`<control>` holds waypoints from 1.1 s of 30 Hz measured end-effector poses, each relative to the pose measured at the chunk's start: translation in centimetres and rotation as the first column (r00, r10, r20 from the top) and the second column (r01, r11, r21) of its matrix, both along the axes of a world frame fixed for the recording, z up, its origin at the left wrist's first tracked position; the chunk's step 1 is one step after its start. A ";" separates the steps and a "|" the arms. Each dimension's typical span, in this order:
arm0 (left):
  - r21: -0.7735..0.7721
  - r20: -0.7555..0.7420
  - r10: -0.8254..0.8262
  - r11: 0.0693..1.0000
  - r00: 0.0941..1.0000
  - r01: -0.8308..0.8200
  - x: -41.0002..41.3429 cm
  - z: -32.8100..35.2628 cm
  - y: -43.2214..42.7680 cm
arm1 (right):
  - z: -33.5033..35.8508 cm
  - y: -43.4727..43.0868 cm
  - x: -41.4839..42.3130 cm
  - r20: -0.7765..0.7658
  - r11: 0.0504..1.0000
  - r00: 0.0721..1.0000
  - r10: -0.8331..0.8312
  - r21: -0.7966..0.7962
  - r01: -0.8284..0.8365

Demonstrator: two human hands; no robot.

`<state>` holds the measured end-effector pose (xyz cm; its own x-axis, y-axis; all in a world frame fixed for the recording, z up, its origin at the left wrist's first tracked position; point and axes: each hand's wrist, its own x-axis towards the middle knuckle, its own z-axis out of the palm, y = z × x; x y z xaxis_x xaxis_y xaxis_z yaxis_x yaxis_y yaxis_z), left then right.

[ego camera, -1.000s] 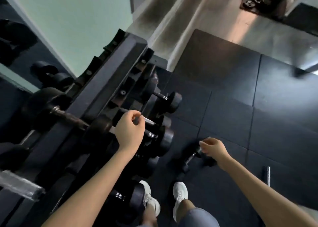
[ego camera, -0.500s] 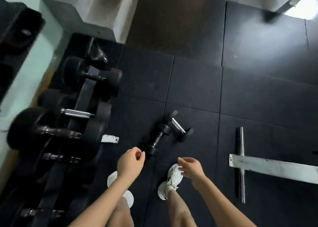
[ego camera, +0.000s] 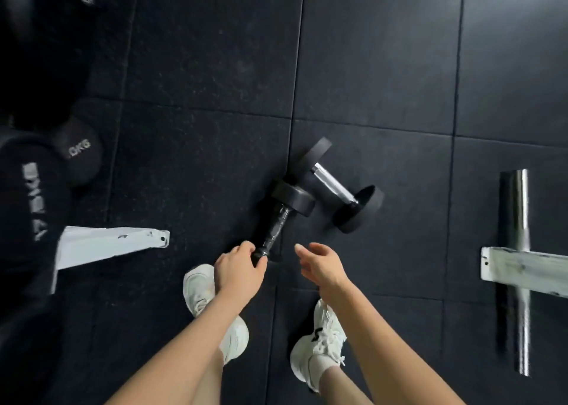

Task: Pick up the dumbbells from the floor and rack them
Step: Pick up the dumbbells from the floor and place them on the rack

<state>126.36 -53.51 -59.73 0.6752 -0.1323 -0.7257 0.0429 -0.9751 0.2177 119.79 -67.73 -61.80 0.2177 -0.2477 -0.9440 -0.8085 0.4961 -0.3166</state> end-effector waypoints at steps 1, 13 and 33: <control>0.009 -0.006 -0.040 0.999 0.999 0.040 0.7 -2.5 -0.3 | -2.5 0.3 0.6 0.003 1.000 1.000 -0.014 0.005 0.014; -0.072 -0.448 0.018 0.996 0.894 -0.056 3.4 -20.3 -0.8 | -19.2 2.8 5.4 0.135 0.948 0.940 -0.312 0.100 0.301; -0.121 -0.443 0.183 0.958 0.877 -0.261 0.5 7.6 1.3 | 8.8 4.7 4.1 0.107 0.978 0.973 -0.203 0.080 0.195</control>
<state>126.85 -52.18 -52.14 0.3352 -0.1642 -0.9277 0.3801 -0.8775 0.2926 123.84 -63.03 -52.97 0.2777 -0.2325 -0.9321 -0.6520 0.6670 -0.3606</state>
